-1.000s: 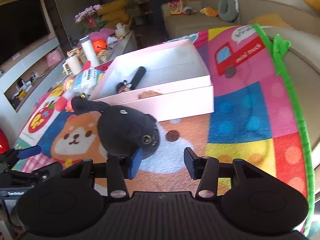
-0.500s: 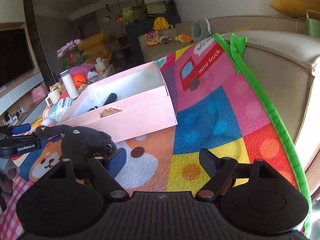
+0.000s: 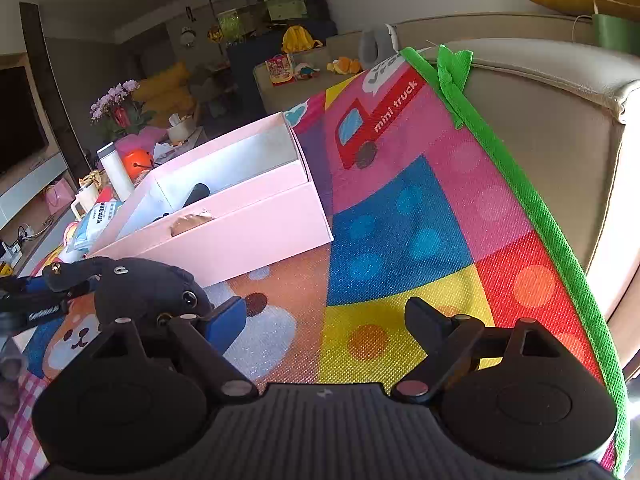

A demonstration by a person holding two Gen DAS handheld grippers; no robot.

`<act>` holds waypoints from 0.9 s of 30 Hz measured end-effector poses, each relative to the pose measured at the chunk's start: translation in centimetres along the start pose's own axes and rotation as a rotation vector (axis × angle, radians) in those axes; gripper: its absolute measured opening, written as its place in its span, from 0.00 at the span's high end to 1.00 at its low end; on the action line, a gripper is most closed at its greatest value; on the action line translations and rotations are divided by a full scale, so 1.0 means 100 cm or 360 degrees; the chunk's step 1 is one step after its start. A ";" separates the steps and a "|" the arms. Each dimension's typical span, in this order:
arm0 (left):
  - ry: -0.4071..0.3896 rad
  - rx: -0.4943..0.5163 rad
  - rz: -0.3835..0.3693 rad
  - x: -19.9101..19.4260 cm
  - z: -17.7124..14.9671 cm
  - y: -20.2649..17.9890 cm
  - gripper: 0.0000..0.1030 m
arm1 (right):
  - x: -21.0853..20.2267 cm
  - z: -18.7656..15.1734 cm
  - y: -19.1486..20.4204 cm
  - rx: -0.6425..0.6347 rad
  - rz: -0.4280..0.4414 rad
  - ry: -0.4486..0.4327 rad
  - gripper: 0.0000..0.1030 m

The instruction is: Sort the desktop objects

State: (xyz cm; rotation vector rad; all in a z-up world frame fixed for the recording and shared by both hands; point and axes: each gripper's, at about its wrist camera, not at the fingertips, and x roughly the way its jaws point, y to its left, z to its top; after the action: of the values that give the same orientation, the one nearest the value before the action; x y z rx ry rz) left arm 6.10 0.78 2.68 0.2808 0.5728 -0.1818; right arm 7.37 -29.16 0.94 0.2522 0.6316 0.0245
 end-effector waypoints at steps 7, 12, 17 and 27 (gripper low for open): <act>0.0067 0.0016 -0.0406 -0.070 -0.042 -0.045 0.49 | 0.000 -0.001 0.007 -0.0067 -0.0024 0.0031 0.10; 0.0079 0.0003 -0.0395 -0.066 -0.056 -0.049 0.39 | -0.010 -0.003 0.017 -0.0119 -0.0009 0.0070 0.09; 0.0077 -0.0036 -0.0309 -0.070 -0.063 -0.039 0.14 | -0.043 -0.003 0.061 -0.0424 0.0099 -0.0066 0.00; 0.0093 -0.0145 0.0038 -0.067 -0.067 -0.003 0.06 | 0.020 0.001 0.125 -0.0545 0.0129 0.0098 0.00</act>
State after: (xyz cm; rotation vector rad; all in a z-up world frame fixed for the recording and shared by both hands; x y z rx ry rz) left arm -2.91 3.18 0.97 0.2051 0.6337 -0.1243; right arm 9.73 -16.83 2.89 -0.0549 0.6672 0.2170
